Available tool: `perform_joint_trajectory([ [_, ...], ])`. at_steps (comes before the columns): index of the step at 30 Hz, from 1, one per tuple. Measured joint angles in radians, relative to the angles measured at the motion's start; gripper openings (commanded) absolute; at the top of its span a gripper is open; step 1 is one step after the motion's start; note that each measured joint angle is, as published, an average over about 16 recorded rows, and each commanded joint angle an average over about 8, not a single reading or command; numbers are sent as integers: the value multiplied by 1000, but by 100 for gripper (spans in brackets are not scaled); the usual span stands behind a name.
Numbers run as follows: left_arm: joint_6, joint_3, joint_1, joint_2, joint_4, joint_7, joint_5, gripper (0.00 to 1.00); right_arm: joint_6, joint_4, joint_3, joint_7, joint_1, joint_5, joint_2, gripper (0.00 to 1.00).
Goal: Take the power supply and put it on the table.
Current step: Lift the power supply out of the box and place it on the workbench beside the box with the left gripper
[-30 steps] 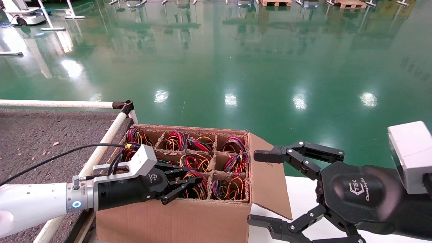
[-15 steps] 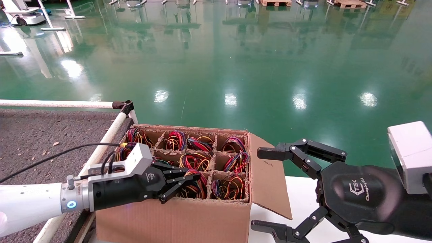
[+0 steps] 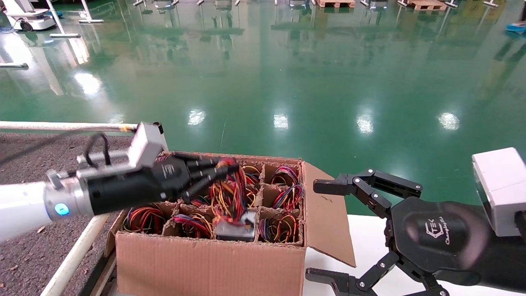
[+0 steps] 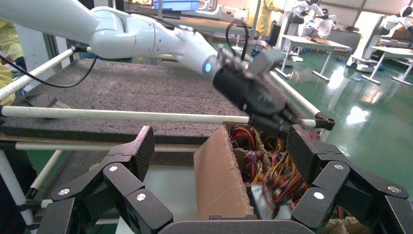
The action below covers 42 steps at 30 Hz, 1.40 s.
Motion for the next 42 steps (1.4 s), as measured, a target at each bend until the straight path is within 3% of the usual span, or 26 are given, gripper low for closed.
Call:
perform_joint_trajectory([
  [9,-47,-39,-59,-50,-111,-94,-40,0,0,0,0,0,0,0,0,100],
  [17,-163,-85,-107,-89,-169,-136,-61,0,0,0,0,0,0,0,0,100],
  [31,-406,-177,-106,-164,-163,-19,-66,0,0,0,0,0,0,0,0,100],
  [42,-454,-198,-87,-184,-157,5,-71,0,1,0,0,0,0,1,0,100],
])
